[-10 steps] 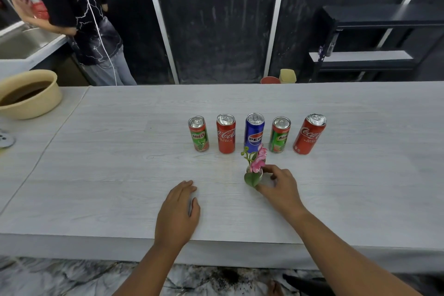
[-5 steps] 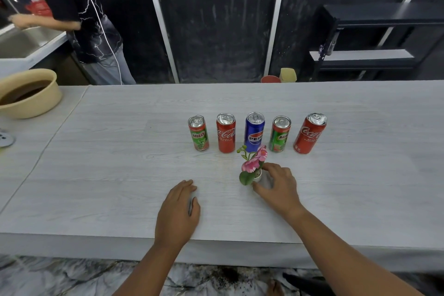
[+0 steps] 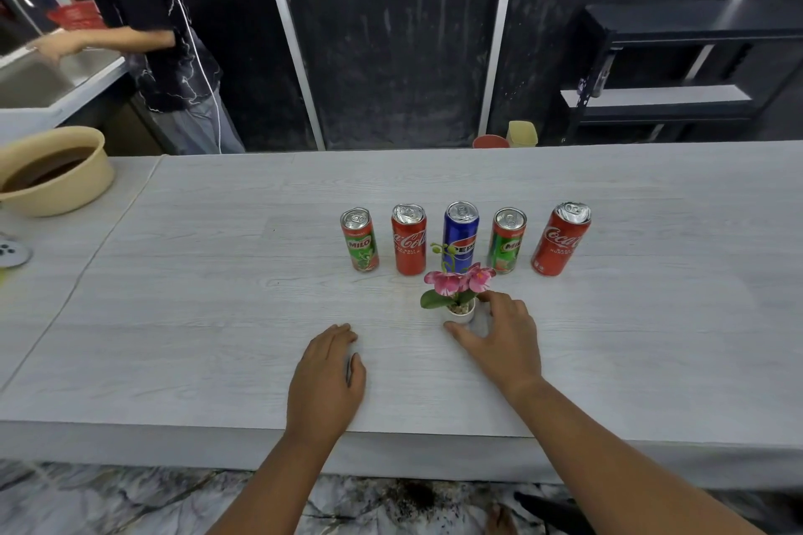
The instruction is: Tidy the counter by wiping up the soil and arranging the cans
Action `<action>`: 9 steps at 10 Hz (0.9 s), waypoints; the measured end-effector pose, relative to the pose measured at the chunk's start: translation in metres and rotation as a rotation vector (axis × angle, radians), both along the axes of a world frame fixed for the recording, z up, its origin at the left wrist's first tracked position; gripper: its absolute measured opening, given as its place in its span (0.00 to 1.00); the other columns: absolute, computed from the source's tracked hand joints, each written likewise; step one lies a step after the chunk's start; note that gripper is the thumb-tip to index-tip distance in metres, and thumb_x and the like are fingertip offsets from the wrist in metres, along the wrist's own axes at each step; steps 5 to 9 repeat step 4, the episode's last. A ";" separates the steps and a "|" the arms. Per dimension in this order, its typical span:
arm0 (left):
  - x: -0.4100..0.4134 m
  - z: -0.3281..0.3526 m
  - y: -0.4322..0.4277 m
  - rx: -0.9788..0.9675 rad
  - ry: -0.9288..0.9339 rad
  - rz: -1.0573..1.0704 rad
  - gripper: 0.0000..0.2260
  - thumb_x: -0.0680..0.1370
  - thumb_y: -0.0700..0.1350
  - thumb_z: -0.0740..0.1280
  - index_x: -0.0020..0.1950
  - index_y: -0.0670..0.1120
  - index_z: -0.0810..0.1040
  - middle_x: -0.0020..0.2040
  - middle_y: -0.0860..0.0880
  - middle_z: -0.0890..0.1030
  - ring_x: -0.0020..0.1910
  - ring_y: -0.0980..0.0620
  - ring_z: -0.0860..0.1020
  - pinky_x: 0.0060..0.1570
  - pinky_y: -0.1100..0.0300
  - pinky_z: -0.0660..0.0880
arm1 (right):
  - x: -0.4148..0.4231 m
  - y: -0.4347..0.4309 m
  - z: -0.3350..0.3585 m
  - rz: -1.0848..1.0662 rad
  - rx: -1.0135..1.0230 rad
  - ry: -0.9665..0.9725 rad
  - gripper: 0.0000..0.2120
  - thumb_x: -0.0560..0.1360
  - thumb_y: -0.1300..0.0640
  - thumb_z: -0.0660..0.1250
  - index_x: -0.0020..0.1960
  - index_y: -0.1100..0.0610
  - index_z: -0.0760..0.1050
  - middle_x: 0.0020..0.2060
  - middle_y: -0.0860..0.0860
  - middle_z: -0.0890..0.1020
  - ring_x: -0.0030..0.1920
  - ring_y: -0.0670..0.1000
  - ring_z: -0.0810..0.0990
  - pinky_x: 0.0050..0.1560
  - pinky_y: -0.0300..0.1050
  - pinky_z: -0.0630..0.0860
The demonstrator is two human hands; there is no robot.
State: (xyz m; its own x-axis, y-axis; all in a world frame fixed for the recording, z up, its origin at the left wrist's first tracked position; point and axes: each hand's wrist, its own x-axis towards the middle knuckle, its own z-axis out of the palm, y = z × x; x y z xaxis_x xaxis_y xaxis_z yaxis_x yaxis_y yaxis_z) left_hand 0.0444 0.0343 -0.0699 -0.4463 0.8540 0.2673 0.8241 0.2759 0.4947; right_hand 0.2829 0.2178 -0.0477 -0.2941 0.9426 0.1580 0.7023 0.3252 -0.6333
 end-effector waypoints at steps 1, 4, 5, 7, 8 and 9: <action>0.008 0.003 0.006 -0.015 0.000 0.021 0.17 0.82 0.51 0.68 0.68 0.45 0.80 0.70 0.48 0.80 0.73 0.45 0.76 0.73 0.42 0.75 | 0.001 0.000 -0.001 0.016 0.064 -0.043 0.30 0.70 0.32 0.77 0.62 0.52 0.80 0.56 0.47 0.84 0.56 0.53 0.78 0.55 0.53 0.78; 0.062 -0.007 0.020 -0.167 0.152 -0.077 0.25 0.83 0.67 0.59 0.76 0.57 0.75 0.81 0.57 0.71 0.85 0.43 0.61 0.82 0.30 0.54 | 0.005 0.001 -0.004 0.033 0.044 -0.031 0.29 0.72 0.38 0.78 0.65 0.54 0.79 0.56 0.49 0.83 0.58 0.55 0.78 0.59 0.55 0.78; 0.062 -0.007 0.020 -0.167 0.152 -0.077 0.25 0.83 0.67 0.59 0.76 0.57 0.75 0.81 0.57 0.71 0.85 0.43 0.61 0.82 0.30 0.54 | 0.005 0.001 -0.004 0.033 0.044 -0.031 0.29 0.72 0.38 0.78 0.65 0.54 0.79 0.56 0.49 0.83 0.58 0.55 0.78 0.59 0.55 0.78; 0.062 -0.007 0.020 -0.167 0.152 -0.077 0.25 0.83 0.67 0.59 0.76 0.57 0.75 0.81 0.57 0.71 0.85 0.43 0.61 0.82 0.30 0.54 | 0.005 0.001 -0.004 0.033 0.044 -0.031 0.29 0.72 0.38 0.78 0.65 0.54 0.79 0.56 0.49 0.83 0.58 0.55 0.78 0.59 0.55 0.78; 0.062 -0.007 0.020 -0.167 0.152 -0.077 0.25 0.83 0.67 0.59 0.76 0.57 0.75 0.81 0.57 0.71 0.85 0.43 0.61 0.82 0.30 0.54 | 0.005 0.001 -0.004 0.033 0.044 -0.031 0.29 0.72 0.38 0.78 0.65 0.54 0.79 0.56 0.49 0.83 0.58 0.55 0.78 0.59 0.55 0.78; 0.062 -0.007 0.020 -0.167 0.152 -0.077 0.25 0.83 0.67 0.59 0.76 0.57 0.75 0.81 0.57 0.71 0.85 0.43 0.61 0.82 0.30 0.54 | 0.005 0.001 -0.004 0.033 0.044 -0.031 0.29 0.72 0.38 0.78 0.65 0.54 0.79 0.56 0.49 0.83 0.58 0.55 0.78 0.59 0.55 0.78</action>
